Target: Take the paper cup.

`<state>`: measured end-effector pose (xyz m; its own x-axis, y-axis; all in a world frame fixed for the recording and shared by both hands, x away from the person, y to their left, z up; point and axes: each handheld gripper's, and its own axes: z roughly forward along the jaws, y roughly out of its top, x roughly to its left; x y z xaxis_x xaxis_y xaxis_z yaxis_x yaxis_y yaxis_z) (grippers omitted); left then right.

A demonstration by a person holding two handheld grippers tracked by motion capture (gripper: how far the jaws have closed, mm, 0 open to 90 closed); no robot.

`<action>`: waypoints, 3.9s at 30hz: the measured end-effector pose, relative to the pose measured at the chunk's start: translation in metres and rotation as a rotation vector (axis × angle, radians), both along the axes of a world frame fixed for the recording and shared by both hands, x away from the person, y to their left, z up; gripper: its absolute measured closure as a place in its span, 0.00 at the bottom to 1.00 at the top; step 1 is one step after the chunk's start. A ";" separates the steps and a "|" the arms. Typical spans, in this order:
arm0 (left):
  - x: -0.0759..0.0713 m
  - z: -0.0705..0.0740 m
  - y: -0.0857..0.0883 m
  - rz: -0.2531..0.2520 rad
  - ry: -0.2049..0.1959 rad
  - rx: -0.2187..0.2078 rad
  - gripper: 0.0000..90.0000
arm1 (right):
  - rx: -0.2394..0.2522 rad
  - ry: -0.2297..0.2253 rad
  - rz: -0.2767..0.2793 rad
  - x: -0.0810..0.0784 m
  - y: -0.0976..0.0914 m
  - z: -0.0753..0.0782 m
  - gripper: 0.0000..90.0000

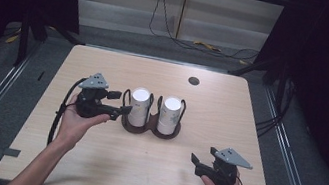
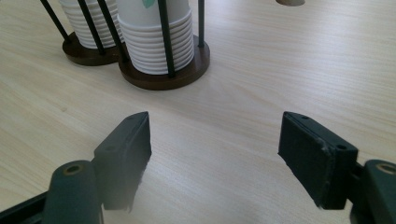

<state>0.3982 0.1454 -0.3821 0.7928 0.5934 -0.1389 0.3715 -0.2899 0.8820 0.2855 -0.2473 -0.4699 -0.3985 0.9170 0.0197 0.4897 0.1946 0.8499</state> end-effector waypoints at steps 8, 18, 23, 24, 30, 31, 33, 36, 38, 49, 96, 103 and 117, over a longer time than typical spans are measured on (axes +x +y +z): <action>0.017 0.002 -0.012 -0.001 0.029 0.006 0.32 | 0.008 0.010 -0.003 0.000 -0.001 0.000 0.31; 0.034 0.010 -0.027 -0.007 0.030 0.051 0.21 | 0.017 0.016 0.021 0.000 0.001 0.000 0.31; 0.041 0.010 -0.030 -0.007 0.043 0.052 0.20 | 0.026 0.007 0.016 0.000 0.001 0.001 0.18; 0.043 0.010 -0.030 -0.010 0.043 0.057 0.20 | 0.031 0.011 0.018 0.000 0.001 0.001 0.18; 0.052 0.011 -0.036 -0.021 0.051 0.088 0.26 | 0.042 0.014 0.028 0.001 0.001 0.002 0.16; 0.052 0.011 -0.036 -0.021 0.051 0.088 0.28 | 0.042 0.013 0.030 0.001 0.001 0.002 0.16; 0.054 0.011 -0.039 -0.015 0.046 0.110 0.28 | 0.041 0.013 0.031 0.001 0.002 0.002 0.16; 0.056 0.008 -0.044 -0.033 0.046 0.134 0.29 | 0.036 0.032 0.038 0.002 0.001 0.000 0.17; 0.057 0.006 -0.046 -0.027 0.046 0.153 0.29 | 0.037 0.033 0.040 0.002 0.002 0.000 0.17; 0.065 -0.002 -0.053 -0.022 0.055 0.201 0.35 | 0.031 0.037 0.036 0.002 0.001 0.000 0.20; 0.074 -0.003 -0.062 -0.025 0.148 0.297 0.38 | 0.026 0.042 0.040 0.003 0.003 -0.001 0.22; 0.072 0.003 -0.060 -0.022 0.120 0.277 0.38 | 0.027 0.038 0.039 0.003 0.003 0.000 0.22; 0.070 0.008 -0.054 -0.027 0.109 0.244 0.38 | 0.028 0.040 0.038 0.003 0.003 -0.001 0.22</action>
